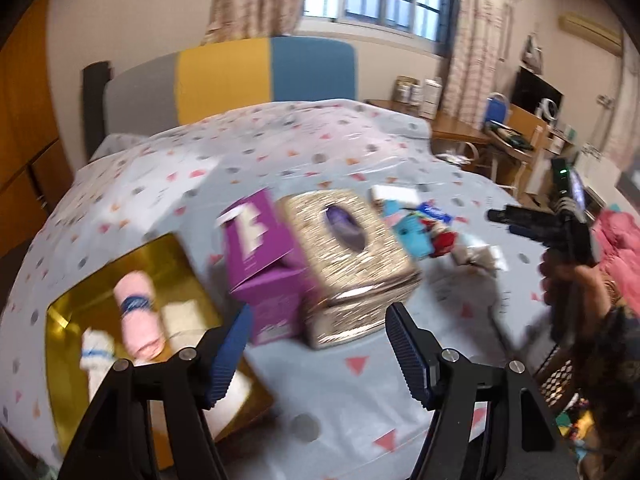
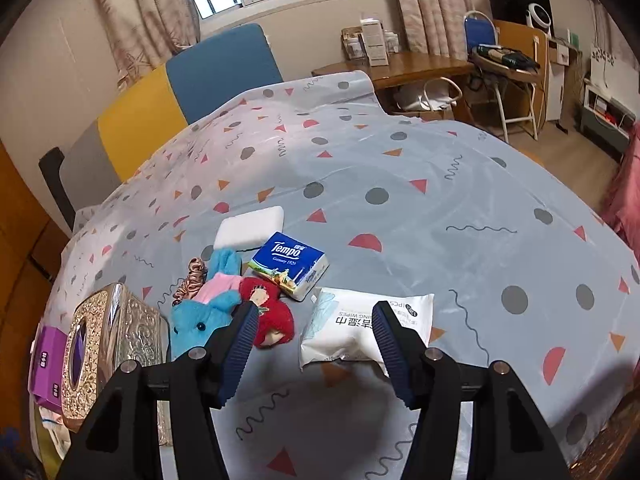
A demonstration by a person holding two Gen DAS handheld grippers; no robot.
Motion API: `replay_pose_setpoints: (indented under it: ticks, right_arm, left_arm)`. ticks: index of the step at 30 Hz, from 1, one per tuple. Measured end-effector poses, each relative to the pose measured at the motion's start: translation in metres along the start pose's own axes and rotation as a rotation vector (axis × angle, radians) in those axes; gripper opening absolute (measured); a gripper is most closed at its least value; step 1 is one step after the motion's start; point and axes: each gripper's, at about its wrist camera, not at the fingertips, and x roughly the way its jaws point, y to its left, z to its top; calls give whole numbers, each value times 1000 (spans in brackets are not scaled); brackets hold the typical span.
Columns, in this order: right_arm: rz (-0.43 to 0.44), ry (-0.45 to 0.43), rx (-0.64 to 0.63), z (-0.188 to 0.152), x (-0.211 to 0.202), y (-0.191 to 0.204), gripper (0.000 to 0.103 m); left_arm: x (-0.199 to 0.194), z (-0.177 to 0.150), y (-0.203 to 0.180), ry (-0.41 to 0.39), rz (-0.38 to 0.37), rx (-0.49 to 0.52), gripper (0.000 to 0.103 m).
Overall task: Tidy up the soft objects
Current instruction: 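Grasp the brown satin scrunchie with the left tool while the right tool approaches the plush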
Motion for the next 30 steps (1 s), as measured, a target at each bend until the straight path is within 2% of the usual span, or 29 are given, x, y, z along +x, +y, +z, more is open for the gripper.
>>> replay_pose_setpoints:
  ticks: [2,7,11,15,17,19,22,25,27,30]
  right_arm:
    - [6,6,9,0,1,-2,60]
    - [28,-3,37,2,-2,-7,60]
    - [52,-9,43,2,-4,-7,60]
    - [79,-10,51,2,-5,-8,60]
    - [84,-7,52,2,-5,-8,60]
    - [95,-4,53,2,-5,-8,60]
    - [114,1,53,2,-4,-7,60]
    - [139,2,60,3,-5,-8,60]
    - [152,6,66,3,-5,-9,60]
    - [175,7,77,3,-5,-11,60]
  left_arm:
    - [5,19,-16,7,-58,24,53]
    - [25,67,-47,40,-114,54,53]
    - [63,115,-68,116,-208,4,53]
    - [113,156,-79,168,-226,-71,54]
    - [139,172,-83,178,-219,-99,55]
    - [159,180,-86,193,-180,-121,56]
    - [194,187,-96,246,-160,-108,57]
    - [237,183,-109,357,-121,-70,56]
    - [256,178,-115,405,-92,-35,48]
    - [281,172,-119,449,-33,-3,44]
